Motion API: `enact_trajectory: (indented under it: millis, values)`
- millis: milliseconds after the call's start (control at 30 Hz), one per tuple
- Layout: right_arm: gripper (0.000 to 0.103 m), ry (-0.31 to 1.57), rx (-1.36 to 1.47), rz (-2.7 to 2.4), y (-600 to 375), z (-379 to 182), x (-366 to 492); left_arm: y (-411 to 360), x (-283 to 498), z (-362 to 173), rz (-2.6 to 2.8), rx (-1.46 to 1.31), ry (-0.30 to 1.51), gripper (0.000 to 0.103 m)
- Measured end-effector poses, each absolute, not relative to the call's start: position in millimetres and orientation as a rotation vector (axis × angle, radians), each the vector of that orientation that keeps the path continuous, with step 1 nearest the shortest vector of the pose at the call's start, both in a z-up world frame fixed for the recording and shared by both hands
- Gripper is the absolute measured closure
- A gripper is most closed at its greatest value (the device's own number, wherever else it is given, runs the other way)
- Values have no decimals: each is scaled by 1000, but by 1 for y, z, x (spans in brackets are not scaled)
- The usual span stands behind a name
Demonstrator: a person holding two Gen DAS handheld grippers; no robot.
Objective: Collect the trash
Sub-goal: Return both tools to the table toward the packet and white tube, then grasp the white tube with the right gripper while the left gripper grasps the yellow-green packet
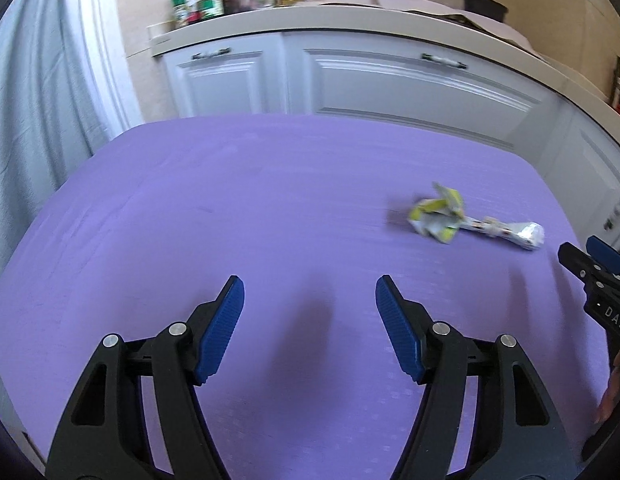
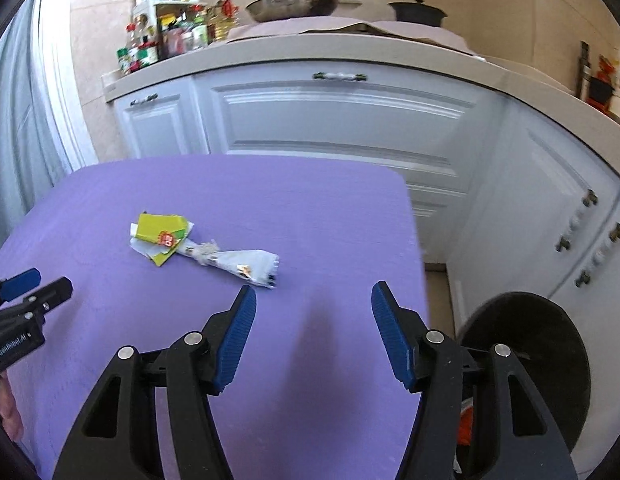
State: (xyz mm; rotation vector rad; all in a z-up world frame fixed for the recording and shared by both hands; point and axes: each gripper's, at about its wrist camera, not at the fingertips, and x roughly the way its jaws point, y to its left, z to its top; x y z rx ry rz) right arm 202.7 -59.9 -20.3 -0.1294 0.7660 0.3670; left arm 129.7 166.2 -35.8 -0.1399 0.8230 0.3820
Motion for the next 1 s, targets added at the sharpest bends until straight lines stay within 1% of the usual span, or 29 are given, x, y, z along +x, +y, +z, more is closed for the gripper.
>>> enact_trajectory:
  millis: [400, 533, 1000]
  values:
    - [42, 788, -198, 422, -22, -24, 214, 203, 128, -41, 438, -183, 829, 36]
    - [41, 802, -225, 437, -13, -27, 218, 210, 129, -44, 443, -192, 835, 36]
    - [40, 884, -272, 491, 4, -35, 241, 220, 128, -49, 451, -214, 838, 36]
